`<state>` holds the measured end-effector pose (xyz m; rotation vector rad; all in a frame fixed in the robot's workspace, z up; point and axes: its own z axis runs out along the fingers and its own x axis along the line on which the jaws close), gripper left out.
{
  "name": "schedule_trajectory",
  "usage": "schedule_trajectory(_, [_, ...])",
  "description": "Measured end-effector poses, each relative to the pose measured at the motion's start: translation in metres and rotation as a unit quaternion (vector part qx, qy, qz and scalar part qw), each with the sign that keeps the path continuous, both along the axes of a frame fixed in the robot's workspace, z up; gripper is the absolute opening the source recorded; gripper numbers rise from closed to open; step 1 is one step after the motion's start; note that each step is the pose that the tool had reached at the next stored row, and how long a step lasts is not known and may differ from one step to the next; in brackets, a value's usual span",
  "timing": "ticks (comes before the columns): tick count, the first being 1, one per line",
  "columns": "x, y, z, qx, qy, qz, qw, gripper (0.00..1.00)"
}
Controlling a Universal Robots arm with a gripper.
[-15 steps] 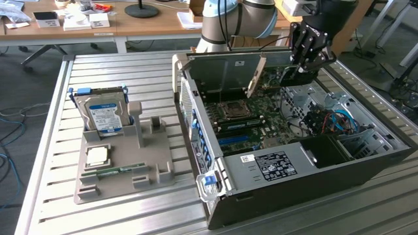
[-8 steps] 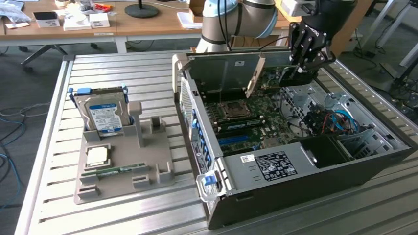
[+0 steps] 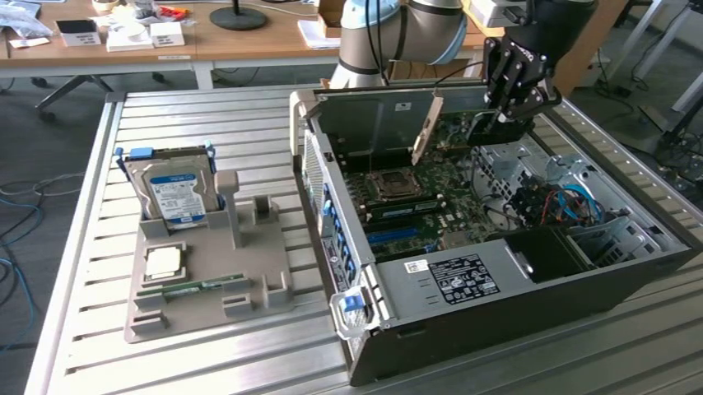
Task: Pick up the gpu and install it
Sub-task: 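Insert the gpu into the slot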
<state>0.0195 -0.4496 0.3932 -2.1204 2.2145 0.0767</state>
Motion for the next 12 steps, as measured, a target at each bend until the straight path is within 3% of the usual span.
schedule_trajectory(12, [-0.0012,-0.0017,-0.002,0.0,-0.0003,0.0,1.0,0.27])
